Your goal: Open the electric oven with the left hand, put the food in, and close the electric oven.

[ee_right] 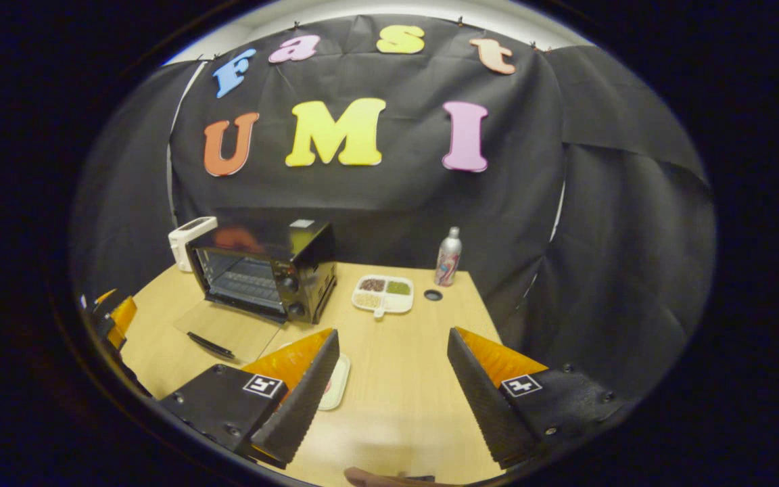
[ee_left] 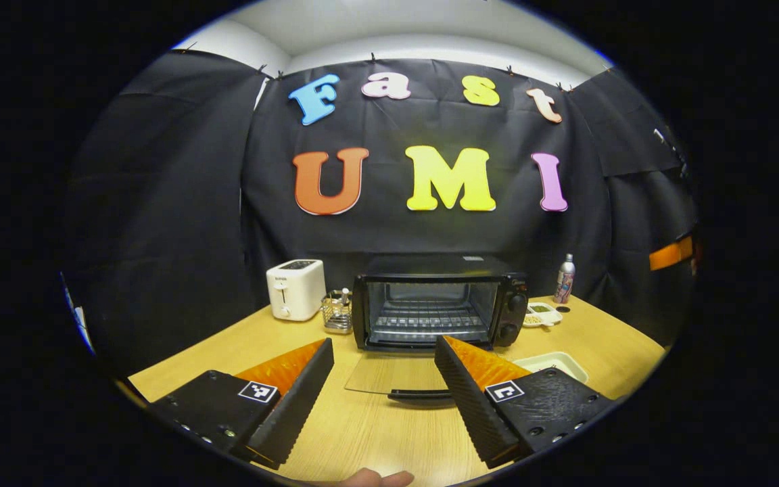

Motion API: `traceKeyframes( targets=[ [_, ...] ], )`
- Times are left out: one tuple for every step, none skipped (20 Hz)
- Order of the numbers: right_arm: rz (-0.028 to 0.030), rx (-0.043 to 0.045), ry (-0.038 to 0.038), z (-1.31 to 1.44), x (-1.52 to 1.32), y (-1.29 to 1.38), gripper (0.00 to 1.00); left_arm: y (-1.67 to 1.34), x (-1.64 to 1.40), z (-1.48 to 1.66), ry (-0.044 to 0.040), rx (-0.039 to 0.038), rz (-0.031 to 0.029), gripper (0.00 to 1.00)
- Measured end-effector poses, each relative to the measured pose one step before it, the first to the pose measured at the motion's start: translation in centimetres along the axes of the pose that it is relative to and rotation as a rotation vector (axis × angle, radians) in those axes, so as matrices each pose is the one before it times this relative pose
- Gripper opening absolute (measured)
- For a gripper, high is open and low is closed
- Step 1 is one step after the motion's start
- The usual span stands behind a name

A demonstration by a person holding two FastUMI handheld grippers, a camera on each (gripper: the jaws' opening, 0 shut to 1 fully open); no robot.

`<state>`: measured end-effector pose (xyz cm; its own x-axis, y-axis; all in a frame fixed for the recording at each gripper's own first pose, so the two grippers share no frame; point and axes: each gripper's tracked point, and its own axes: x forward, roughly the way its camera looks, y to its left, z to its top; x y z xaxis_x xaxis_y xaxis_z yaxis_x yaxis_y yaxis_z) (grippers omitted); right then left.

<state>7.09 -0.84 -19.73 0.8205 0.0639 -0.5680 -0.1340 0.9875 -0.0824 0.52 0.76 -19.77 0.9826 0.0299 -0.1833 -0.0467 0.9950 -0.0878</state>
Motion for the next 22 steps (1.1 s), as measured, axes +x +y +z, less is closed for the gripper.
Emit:
traceKeyframes(
  targets=[
    [0.03371,0.01411,0.05304,-0.984,1.113,0.693,1.00,-0.108,-0.762,1.183,-0.02177,0.00246,-0.00092,0.96],
    [0.02639,0.01693,0.05581,-0.998,1.220,0.486,1.00,-0.014,-0.676,0.905,-0.01315,0.00262,-0.00224,0.96],
    [0.01843,0.01449,0.05533,-0.915,1.095,0.269,1.00,-0.146,-0.913,0.945,-0.01507,0.00084,-0.00733,0.96],
    [0.02118,0.00865,0.05001,-0.944,0.978,0.242,1.00,-0.210,-0.743,1.069,-0.02327,0.00108,-0.00711,0.96],
    [0.02321,0.00935,0.05010,-0.738,0.990,0.331,1.00,-0.135,-0.675,1.026,-0.02187,0.00140,-0.00320,0.96],
    [0.02851,0.01706,0.04588,-0.539,1.007,0.350,1.00,-0.067,-0.604,0.995,-0.02122,0.00380,0.00012,0.96],
    [0.03128,0.01220,0.04438,-0.593,1.129,0.435,1.00,-0.177,-0.627,1.039,-0.02097,0.00124,-0.00374,0.96],
    [0.00576,0.02169,0.04263,-0.577,1.370,-0.028,0.93,-0.279,-0.471,0.644,-0.01523,-0.00076,-0.00525,0.96],
    [0.00618,0.01527,0.04103,-0.447,1.216,-0.152,0.92,-0.236,-0.498,0.708,-0.01783,-0.00254,-0.00704,0.95],
    [0.00028,0.01905,0.03670,-0.495,1.122,-0.333,0.92,-0.314,-0.313,0.613,-0.01490,-0.00388,-0.00687,0.95],
    [-0.00318,0.01390,0.04478,-0.476,1.048,-0.228,0.92,-0.283,-0.279,0.258,-0.00822,0.00147,-0.00770,0.95],
    [-0.00825,0.01924,0.04622,-0.459,1.029,-0.376,0.92,-0.320,-0.166,0.215,-0.00810,0.00573,-0.00779,0.96],
    [-0.00780,0.01551,0.04267,-0.385,1.008,-0.353,0.92,-0.047,-0.111,0.173,-0.00542,0.00758,0.00136,0.95],
    [0.00040,0.00850,0.03959,-0.303,0.949,0.002,0.92,0.203,-0.055,-0.016,-0.00119,0.00811,0.00444,0.95],
    [-0.00133,0.01163,0.03493,-0.229,0.745,-0.076,0.92,0.094,-0.068,-0.116,0.00320,0.00477,0.00294,0.96],
    [0.00342,0.01225,0.03212,-0.368,0.545,0.181,0.91,0.068,-0.026,-0.120,0.00628,0.00179,0.00253,0.96],
    [0.01467,0.00341,0.02678,-0.227,0.434,0.323,0.90,0.181,0.068,-0.213,0.00622,-0.00121,0.00441,0.96],
    [0.01187,0.00477,0.01816,-0.132,0.503,0.336,0.85,0.230,0.106,-0.045,0.00170,-0.00262,0.00490,0.96],
    [0.01382,-0.00066,0.01617,-0.064,0.396,0.345,0.80,0.212,0.056,-0.064,0.00348,-0.00170,0.00519,0.96],
    [0.01808,-0.00629,0.01414,-0.073,0.442,0.306,0.73,0.157,-0.011,-0.100,0.00409,-0.00040,0.00402,0.96],
    [0.02313,-0.01587,0.01674,0.111,0.468,0.357,0.69,-0.048,0.075,-0.153,0.00460,0.00142,-0.00461,0.96],
    [-0.00787,-0.00151,0.02203,-0.301,0.362,-0.537,0.52,-0.165,-0.122,0.026,0.00020,0.00079,-0.00497,0.96]
  ],
)
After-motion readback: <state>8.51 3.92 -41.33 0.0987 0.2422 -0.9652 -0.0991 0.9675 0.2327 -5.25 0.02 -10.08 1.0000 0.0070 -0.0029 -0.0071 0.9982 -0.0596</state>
